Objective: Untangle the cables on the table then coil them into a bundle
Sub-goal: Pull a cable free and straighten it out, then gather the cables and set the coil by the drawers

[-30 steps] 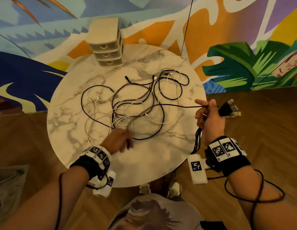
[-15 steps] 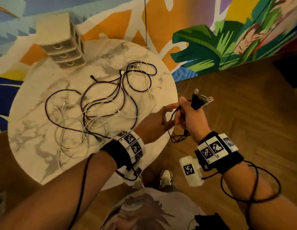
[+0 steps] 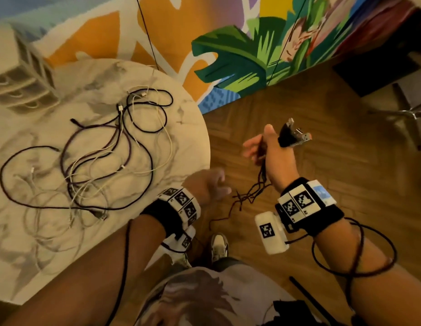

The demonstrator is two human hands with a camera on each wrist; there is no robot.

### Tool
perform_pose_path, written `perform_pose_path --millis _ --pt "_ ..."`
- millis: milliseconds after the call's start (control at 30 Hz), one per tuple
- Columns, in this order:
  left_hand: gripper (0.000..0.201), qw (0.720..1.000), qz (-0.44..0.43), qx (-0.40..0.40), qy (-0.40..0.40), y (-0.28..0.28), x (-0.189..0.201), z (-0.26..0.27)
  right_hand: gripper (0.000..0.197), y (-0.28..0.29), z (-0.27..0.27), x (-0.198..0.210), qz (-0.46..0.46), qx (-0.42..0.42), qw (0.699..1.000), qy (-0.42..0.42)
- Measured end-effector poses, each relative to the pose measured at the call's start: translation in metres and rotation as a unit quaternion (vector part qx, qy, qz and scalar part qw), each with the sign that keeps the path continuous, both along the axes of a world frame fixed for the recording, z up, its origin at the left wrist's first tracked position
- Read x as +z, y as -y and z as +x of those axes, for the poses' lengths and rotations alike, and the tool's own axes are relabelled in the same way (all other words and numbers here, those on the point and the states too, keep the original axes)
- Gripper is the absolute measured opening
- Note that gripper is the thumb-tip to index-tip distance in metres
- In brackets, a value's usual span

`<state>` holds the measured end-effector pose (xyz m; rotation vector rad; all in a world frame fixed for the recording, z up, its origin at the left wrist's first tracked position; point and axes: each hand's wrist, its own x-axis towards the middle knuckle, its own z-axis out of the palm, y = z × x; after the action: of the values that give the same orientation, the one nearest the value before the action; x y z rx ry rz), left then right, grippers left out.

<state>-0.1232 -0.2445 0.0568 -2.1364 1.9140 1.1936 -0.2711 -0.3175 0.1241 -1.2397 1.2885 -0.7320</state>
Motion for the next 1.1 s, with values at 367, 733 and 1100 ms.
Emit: perform_pose_path --millis 367,733,1100 --pt "0.029 0.824 -0.141 0.277 -0.474 0.052 0.105 -0.042 0.045 0.003 -0.015 0.016 0.035 0.241 0.968 0.062" --pt "0.045 0.907 -0.393 0.041 -0.149 0.056 0.179 -0.012 0.046 -0.014 -0.041 -0.109 0.038 0.133 0.981 -0.137" --pt "0.024 0.834 -0.544 -0.052 0.076 0.053 0.226 0.029 0.034 -0.029 -0.113 -0.179 0.207 0.0 0.943 -0.261"
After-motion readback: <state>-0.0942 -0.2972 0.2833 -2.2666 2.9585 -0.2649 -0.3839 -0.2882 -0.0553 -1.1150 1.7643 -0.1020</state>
